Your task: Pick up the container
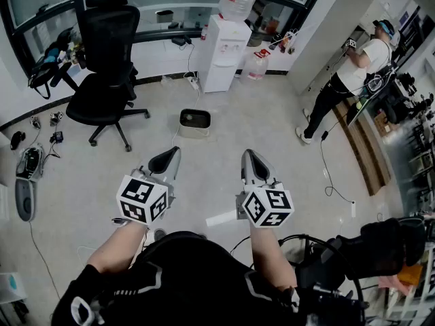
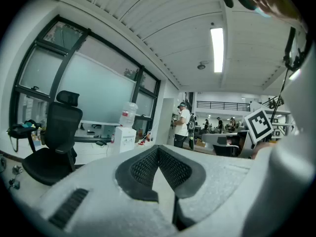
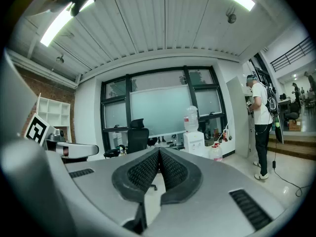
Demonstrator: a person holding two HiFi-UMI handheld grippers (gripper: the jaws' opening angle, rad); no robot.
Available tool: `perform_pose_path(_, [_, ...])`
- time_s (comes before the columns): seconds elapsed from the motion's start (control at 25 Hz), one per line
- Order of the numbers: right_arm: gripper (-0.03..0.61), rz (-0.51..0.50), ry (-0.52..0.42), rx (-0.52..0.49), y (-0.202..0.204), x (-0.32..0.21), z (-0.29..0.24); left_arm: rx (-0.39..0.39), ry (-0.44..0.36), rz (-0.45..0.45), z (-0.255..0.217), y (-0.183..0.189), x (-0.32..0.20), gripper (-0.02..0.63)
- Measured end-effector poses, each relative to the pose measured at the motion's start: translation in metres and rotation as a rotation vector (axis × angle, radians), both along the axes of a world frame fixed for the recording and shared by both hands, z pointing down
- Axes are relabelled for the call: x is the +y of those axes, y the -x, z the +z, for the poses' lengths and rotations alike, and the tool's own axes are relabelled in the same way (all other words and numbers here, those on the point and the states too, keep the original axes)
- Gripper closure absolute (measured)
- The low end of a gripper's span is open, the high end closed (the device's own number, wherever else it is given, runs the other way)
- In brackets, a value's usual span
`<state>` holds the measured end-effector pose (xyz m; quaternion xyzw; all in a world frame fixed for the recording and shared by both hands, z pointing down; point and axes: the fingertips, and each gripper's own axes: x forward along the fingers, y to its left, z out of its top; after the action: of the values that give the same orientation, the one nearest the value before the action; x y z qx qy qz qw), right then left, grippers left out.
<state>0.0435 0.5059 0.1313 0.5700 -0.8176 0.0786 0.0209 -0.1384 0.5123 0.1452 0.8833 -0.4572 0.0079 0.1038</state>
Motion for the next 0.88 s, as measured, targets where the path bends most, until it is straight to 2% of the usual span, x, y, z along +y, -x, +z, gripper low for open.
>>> perform_pose_path(0.44, [0.571, 0.014, 0.007, -0.018, 0.007, 0.0, 0.001, 0.004, -0.017, 0.008, -0.005, 0.008, 0.002, 0.604])
perform_pose_path(0.88, [0.57, 0.015, -0.004, -0.024, 0.034, 0.0, -0.002, 0.064, -0.004, 0.044, -0.007, 0.032, -0.003, 0.604])
